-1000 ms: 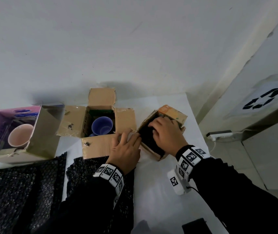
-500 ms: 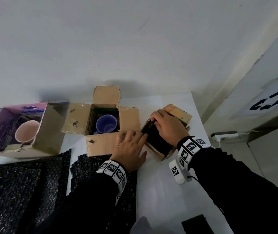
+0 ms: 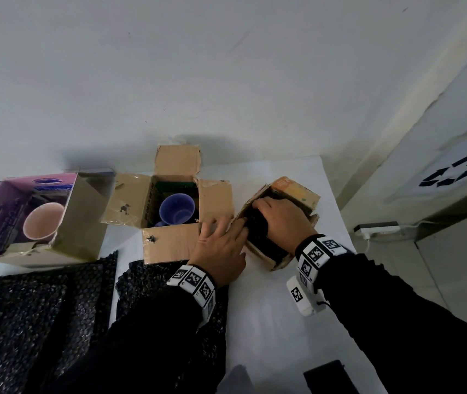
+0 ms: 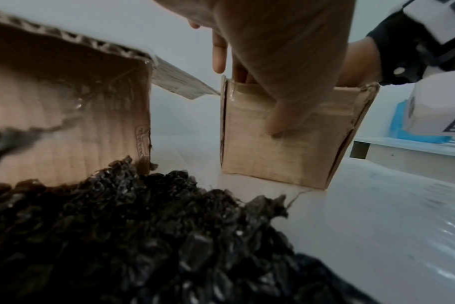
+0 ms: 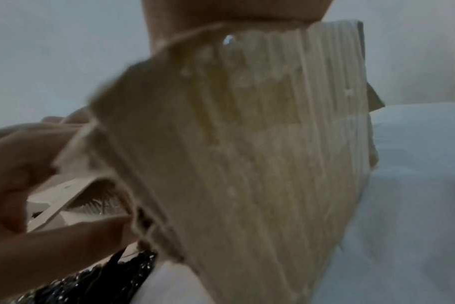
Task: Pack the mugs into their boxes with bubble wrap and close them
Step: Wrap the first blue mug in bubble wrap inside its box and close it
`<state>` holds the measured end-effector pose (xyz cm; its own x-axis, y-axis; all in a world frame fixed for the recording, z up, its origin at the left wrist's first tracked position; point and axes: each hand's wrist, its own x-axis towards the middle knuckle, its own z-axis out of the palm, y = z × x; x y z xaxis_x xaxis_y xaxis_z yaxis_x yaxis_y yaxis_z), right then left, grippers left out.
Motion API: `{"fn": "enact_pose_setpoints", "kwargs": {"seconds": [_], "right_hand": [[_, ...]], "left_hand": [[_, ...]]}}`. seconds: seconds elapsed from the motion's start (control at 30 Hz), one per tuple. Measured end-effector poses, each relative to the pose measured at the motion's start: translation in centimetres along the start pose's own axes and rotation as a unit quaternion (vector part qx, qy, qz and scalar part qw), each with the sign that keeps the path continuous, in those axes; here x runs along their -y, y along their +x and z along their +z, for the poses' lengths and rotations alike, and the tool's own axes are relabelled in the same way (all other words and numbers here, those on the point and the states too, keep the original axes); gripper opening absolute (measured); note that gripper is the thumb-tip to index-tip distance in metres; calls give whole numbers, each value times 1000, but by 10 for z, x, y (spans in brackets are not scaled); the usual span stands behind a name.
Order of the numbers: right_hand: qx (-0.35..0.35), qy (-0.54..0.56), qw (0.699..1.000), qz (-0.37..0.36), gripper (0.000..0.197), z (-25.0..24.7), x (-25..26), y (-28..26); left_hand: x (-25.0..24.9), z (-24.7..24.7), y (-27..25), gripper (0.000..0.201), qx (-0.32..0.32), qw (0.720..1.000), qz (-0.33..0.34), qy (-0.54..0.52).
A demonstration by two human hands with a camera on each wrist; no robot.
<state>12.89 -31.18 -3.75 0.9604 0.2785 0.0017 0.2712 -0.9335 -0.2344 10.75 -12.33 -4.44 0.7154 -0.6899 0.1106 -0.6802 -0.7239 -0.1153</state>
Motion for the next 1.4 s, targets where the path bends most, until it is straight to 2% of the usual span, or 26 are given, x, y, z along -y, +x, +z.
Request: {"fn": "enact_pose_setpoints", "kwargs": {"seconds": [0.13,0.27,0.4,0.5,0.63,0.8,0.93,1.1,1.13,1.2,1.3,1.4], "right_hand": [[28,-65,997,-11,36,-1,-4,4],[42,-110,993,-9,35,-2,-3,7],[1,-111,994,-25,28,-5,-1,2],[-46,-61,997,7,32,-3,-5,-4],[13,-57,998,22,33,1,-7,-2],[54,-98,994,-7,32,-2,-9,7],[22,-110,994,-13,29,-5,-9,5],[79,-39,996,23,27,-11,-8,5],[70,-26,997,19,26,-15,-9,4],[6,-48,999,2,23,-21,-11,-2],[-90,-147,984,48,17,-17,-19,-27],[-68,-158,982,76,28,-4,-25,-48]], "left_hand": [[-5,2,1,69,18,999,-31,1],[-9,1,8,57,53,997,-44,34],[-14,-3,16,44,51,997,-41,44],[-13,-2,16,45,39,998,-29,51],[-7,0,13,48,22,999,-20,26],[-6,-4,13,50,38,999,-13,20],[-8,-4,9,54,8,1000,-8,3],[-6,3,2,44,-31,999,18,5],[-9,4,2,41,-34,999,18,-2],[-16,5,1,36,-49,998,25,-31],[-24,8,-2,29,-71,995,40,-59],[-23,9,-4,24,-87,994,47,-35]]}}
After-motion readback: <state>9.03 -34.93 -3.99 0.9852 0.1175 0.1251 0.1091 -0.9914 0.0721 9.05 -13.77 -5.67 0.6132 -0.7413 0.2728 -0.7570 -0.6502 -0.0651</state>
